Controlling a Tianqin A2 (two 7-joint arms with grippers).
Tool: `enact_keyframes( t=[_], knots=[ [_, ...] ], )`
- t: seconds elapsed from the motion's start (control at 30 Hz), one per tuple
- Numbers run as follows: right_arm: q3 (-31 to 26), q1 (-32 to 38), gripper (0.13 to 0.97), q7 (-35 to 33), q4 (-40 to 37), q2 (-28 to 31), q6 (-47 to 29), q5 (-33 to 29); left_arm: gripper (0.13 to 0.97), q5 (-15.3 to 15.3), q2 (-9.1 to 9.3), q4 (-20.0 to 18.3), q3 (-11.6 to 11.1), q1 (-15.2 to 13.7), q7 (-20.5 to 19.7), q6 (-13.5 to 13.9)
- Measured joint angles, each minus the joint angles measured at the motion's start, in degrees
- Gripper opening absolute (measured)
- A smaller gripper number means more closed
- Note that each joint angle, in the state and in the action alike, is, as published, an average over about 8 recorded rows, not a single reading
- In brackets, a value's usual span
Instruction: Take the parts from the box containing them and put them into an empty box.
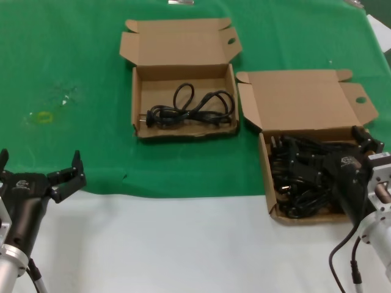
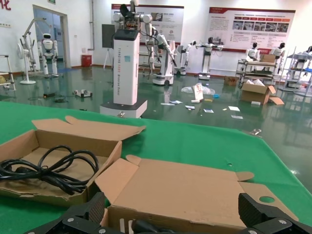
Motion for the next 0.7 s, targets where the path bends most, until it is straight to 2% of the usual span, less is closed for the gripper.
enact_keyframes(
  t=[0.7],
  knots=[
    [0.0,0.0,0.966,0.0,0.0,0.0,0.0,0.0,0.966,0.0,0.00,0.0,0.0,0.0,0.0,0.0]
  ],
)
